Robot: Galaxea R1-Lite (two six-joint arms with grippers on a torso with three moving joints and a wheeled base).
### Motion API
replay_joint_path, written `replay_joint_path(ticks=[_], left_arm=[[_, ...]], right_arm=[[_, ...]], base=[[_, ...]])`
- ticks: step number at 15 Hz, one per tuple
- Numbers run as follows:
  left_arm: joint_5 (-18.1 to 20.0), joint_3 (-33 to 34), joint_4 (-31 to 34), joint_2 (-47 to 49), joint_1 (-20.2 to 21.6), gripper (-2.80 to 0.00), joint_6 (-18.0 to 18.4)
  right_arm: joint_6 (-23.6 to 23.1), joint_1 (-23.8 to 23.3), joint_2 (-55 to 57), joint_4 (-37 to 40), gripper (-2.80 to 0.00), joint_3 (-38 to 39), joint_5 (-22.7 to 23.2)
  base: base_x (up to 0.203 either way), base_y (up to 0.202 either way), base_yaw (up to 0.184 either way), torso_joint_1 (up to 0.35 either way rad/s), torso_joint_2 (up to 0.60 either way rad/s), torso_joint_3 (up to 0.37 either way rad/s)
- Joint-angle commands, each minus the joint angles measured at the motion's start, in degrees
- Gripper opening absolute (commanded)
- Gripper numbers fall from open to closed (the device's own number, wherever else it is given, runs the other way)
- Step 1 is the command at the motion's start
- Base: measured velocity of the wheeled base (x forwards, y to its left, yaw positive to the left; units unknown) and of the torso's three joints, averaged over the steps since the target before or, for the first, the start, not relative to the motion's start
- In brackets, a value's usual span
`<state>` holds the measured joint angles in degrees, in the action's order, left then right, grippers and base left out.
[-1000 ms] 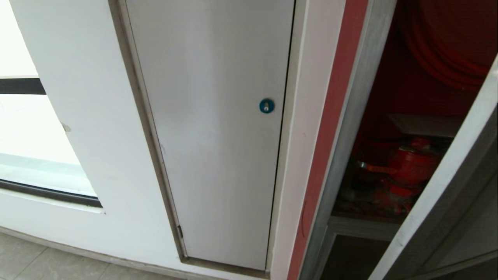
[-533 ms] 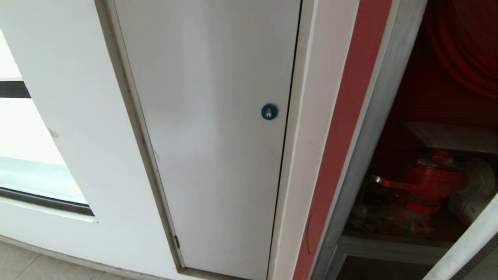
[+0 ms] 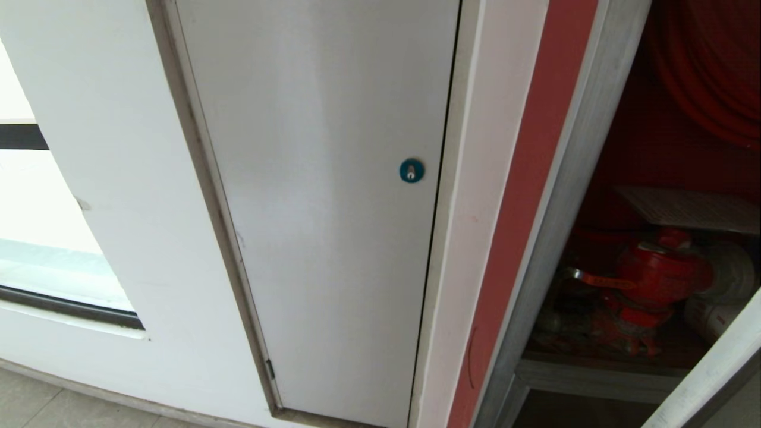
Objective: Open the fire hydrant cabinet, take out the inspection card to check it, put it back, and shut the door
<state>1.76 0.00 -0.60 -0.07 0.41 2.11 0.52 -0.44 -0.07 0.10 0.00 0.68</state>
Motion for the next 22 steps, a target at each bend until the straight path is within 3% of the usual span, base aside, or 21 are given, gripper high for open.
replay_joint_path(ticks=[1,19,22], left_arm=[[0.0,0.4,0.0,0.1,0.0,-2.8,0.0],[0.0,0.4,0.0,0.1,0.0,-2.8,0.0],[0.0,0.4,0.0,0.1,0.0,-2.8,0.0]], right_arm=[[0.0,0.0,0.0,0.0,-2.8,0.0,0.0],[1.6,0.0,-0.1,-1.9,-2.8,-0.3,-1.5],[1.3,0.0,0.2,-1.6,-2.8,-5.2,-2.2]], base=[[0.0,0.0,0.0,0.0,0.0,0.0],[0.0,0.0,0.0,0.0,0.0,0.0],[0.0,0.0,0.0,0.0,0.0,0.0]])
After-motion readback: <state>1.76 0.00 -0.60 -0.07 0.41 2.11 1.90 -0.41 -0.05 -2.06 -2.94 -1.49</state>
